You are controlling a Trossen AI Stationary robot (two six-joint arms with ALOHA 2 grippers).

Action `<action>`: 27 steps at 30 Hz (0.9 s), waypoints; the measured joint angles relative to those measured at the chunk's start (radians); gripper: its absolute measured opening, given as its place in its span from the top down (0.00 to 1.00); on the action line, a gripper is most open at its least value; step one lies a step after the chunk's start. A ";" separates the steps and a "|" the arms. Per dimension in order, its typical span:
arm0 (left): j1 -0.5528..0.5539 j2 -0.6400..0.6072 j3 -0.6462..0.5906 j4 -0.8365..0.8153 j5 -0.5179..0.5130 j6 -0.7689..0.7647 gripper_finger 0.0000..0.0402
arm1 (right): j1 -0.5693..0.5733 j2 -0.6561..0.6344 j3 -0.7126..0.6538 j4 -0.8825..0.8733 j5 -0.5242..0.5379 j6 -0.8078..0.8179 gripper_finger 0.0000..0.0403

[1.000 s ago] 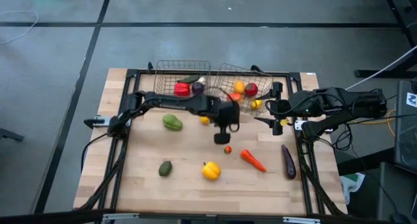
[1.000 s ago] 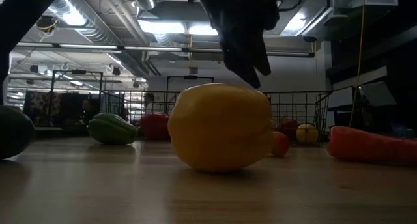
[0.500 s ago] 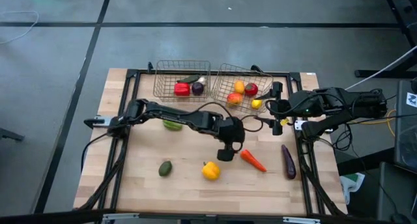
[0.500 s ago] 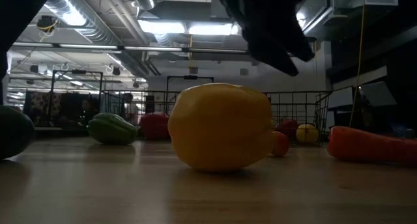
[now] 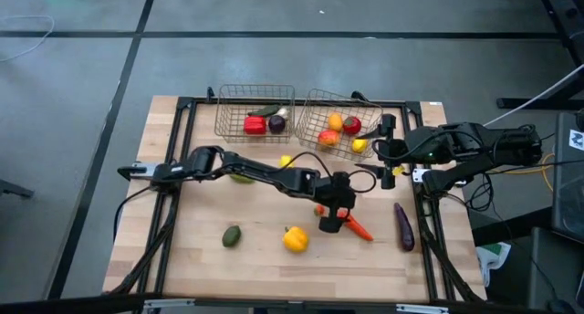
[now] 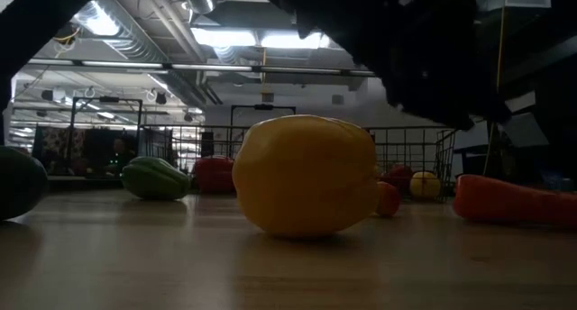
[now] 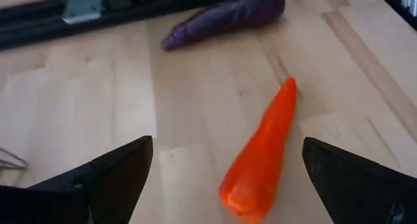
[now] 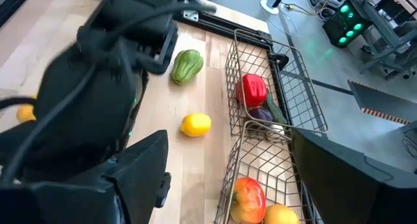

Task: Sort produce into baskets
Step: Put the orange carrot into the left golden wire basket

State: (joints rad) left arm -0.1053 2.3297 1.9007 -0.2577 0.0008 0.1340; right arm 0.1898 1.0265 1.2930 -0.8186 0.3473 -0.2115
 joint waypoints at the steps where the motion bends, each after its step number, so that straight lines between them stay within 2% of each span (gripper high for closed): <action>1: 0.000 0.010 0.000 0.010 0.012 -0.003 0.02 | 0.000 0.000 0.000 0.000 0.000 0.000 0.19; 5: -0.006 0.051 0.000 0.017 0.055 -0.003 0.02 | 0.000 0.000 0.000 0.000 -0.001 0.000 0.19; 14: -0.012 0.108 -0.001 0.005 0.072 0.052 0.04 | 0.000 0.000 0.000 -0.002 0.000 0.000 0.19; 27: -0.011 0.131 -0.001 0.009 0.073 0.036 0.30 | 0.000 0.000 0.000 -0.019 0.000 0.012 0.19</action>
State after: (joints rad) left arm -0.1162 2.4611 1.8999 -0.2489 0.0738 0.1701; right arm 0.1898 1.0267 1.2930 -0.8373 0.3473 -0.2000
